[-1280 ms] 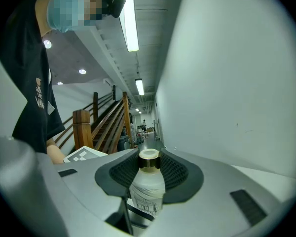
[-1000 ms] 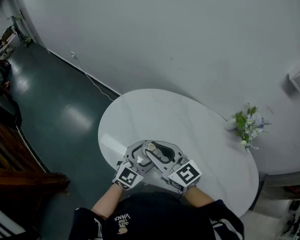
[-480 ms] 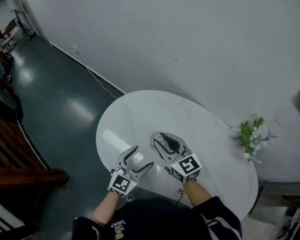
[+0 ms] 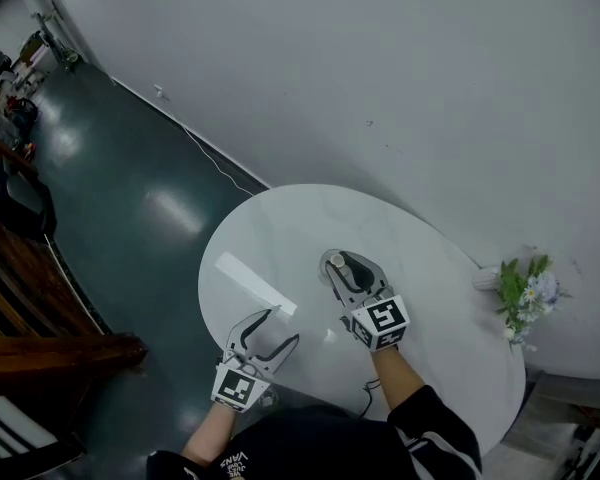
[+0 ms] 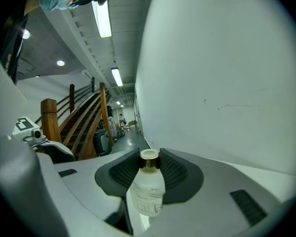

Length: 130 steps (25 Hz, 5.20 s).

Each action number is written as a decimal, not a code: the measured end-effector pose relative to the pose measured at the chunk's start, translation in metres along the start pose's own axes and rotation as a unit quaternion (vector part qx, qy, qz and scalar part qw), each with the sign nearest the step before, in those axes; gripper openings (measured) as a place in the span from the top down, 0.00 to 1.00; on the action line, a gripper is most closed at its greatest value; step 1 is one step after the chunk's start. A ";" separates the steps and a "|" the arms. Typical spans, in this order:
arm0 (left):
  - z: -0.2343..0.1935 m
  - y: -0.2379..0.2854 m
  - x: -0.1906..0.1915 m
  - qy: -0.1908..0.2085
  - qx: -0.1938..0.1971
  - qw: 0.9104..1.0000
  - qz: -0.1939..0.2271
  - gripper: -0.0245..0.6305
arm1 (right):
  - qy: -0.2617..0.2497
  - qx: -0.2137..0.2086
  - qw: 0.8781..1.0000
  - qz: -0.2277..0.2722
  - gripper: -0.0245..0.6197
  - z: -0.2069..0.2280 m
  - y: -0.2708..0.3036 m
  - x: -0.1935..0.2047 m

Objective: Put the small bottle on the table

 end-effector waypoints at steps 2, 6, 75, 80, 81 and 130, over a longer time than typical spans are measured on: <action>-0.001 0.001 0.000 0.002 0.000 1.000 -0.003 0.54 | -0.001 0.009 1.000 0.003 0.73 0.010 0.008 0.002; -0.002 0.003 0.004 -0.003 -0.005 1.000 -0.012 0.67 | -0.010 0.020 1.000 0.006 0.73 0.030 0.023 0.006; 0.005 -0.048 -0.026 0.022 0.022 0.999 0.025 0.93 | -0.035 0.087 0.992 0.081 0.87 -0.038 -0.044 -0.033; 0.023 -0.064 -0.038 0.021 0.020 0.998 0.052 0.93 | -0.037 0.093 0.992 0.073 0.88 -0.072 -0.083 -0.031; 0.027 -0.068 -0.039 0.023 0.021 0.998 0.054 0.93 | -0.038 0.095 0.992 0.072 0.88 -0.079 -0.091 -0.031; 0.148 -0.269 -0.052 0.023 0.053 0.994 0.096 0.93 | -0.027 0.159 0.986 0.048 0.88 -0.318 -0.298 0.010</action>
Point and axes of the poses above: the fingertips, and each gripper's own axes: y forward along the fingers, z to its right, x out of its underside, the point moved 5 cm from there along -y, backward along the fingers, and after that the axes turned 13 degrees about z, right-handed, at the moved point
